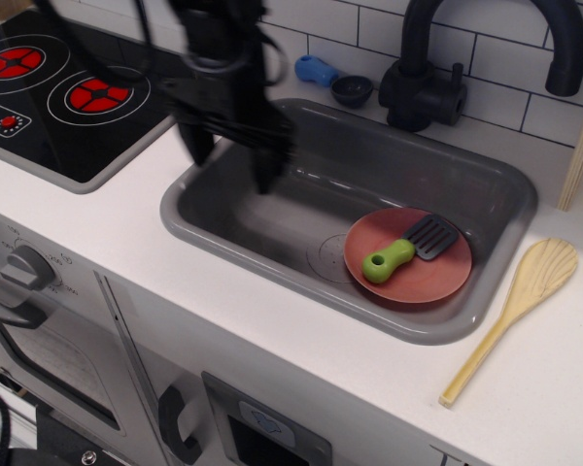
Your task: Take spatula off plate sink
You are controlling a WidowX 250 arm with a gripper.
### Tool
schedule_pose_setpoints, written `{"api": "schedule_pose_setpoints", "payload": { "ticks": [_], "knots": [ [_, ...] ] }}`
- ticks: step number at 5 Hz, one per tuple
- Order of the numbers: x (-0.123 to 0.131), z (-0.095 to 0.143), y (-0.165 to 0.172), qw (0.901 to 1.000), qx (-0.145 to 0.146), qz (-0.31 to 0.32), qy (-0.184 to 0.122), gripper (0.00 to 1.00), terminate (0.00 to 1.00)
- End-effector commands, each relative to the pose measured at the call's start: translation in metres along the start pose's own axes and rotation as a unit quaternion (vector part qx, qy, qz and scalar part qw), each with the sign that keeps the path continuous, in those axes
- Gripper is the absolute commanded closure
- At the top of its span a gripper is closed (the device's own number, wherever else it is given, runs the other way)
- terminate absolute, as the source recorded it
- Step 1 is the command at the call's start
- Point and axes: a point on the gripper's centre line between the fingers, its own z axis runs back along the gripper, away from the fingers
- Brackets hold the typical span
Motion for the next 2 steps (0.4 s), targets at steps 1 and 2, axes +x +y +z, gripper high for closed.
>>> {"api": "schedule_pose_setpoints", "payload": {
  "ticks": [1,2],
  "knots": [
    [0.015,-0.001,-0.054,0.9964,-0.035,-0.077,0.009,0.0,0.0],
    [0.022,-0.008,-0.081,0.9956,-0.038,-0.085,0.013,0.0,0.0]
  ]
}}
